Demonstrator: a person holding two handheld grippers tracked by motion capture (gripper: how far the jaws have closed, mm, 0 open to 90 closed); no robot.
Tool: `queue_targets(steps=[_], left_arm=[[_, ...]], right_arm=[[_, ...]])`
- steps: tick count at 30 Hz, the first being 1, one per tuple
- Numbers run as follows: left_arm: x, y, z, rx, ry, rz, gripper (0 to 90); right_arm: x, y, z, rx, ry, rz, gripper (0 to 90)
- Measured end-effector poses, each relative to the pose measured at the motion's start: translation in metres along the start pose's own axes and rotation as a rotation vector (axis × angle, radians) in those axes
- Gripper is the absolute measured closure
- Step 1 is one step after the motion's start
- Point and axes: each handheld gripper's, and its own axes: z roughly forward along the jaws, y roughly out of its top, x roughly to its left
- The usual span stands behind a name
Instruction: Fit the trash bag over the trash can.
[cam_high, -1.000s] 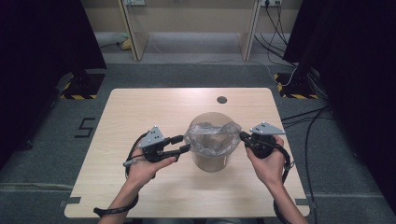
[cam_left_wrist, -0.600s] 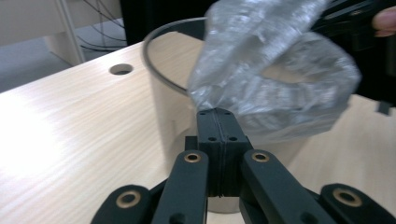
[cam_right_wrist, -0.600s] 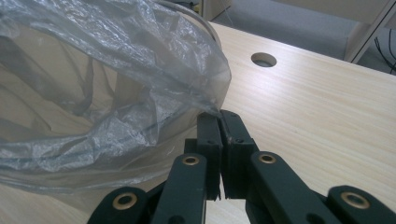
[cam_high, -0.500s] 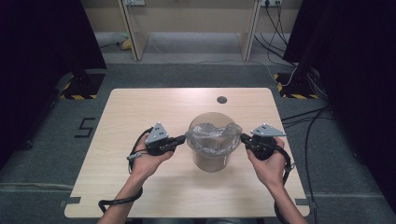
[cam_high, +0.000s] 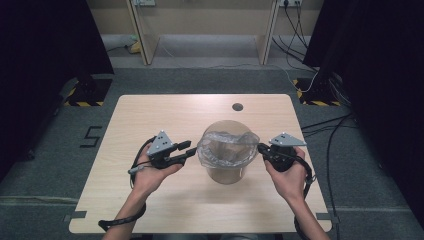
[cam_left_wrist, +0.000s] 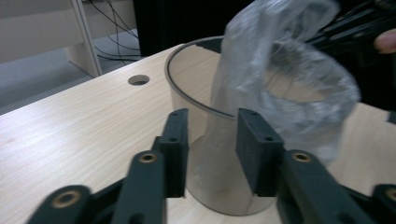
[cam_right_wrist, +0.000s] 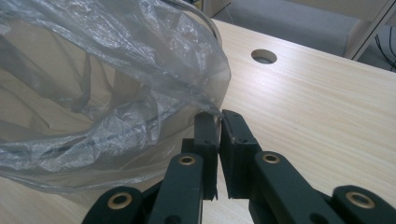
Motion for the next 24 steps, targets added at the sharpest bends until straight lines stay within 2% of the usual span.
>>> queue_targets(steps=[5,9,10,11,12,13,15,19,21,24], left_arm=[[-0.008,0.006,-0.011,-0.020,-0.039,-0.022,51.0],[-0.012,0.007,-0.005,-0.007,-0.054,-0.042,45.9],[-0.010,0.005,0.004,0.003,-0.063,-0.088,44.9],[-0.009,0.004,0.008,0.010,-0.065,-0.104,44.6],[-0.009,0.004,0.008,0.010,-0.065,-0.104,44.8],[-0.007,0.002,0.014,0.016,-0.078,-0.140,49.0],[-0.005,-0.001,0.017,0.037,-0.091,-0.149,57.9],[-0.002,-0.006,0.021,0.044,-0.096,-0.146,76.8],[0.001,-0.006,0.023,0.048,-0.086,-0.127,85.5],[0.006,-0.006,0.028,0.054,-0.061,-0.096,89.9]], right_arm=[[0.000,0.000,-0.001,-0.001,-0.002,-0.002,85.5],[0.000,0.001,0.000,0.000,-0.004,-0.004,85.5],[0.000,0.001,0.000,0.000,-0.003,-0.004,85.5],[0.000,0.001,0.000,0.000,-0.003,-0.003,85.5],[0.000,0.001,0.000,0.000,-0.003,-0.003,85.5],[0.001,0.001,0.000,0.000,-0.002,-0.001,85.5],[0.001,0.001,0.000,0.002,0.001,0.000,85.5],[0.000,-0.001,0.001,0.006,0.003,0.001,85.5],[0.000,-0.002,0.001,0.004,0.002,0.004,85.6],[-0.001,-0.003,0.003,0.008,0.004,0.008,85.5]])
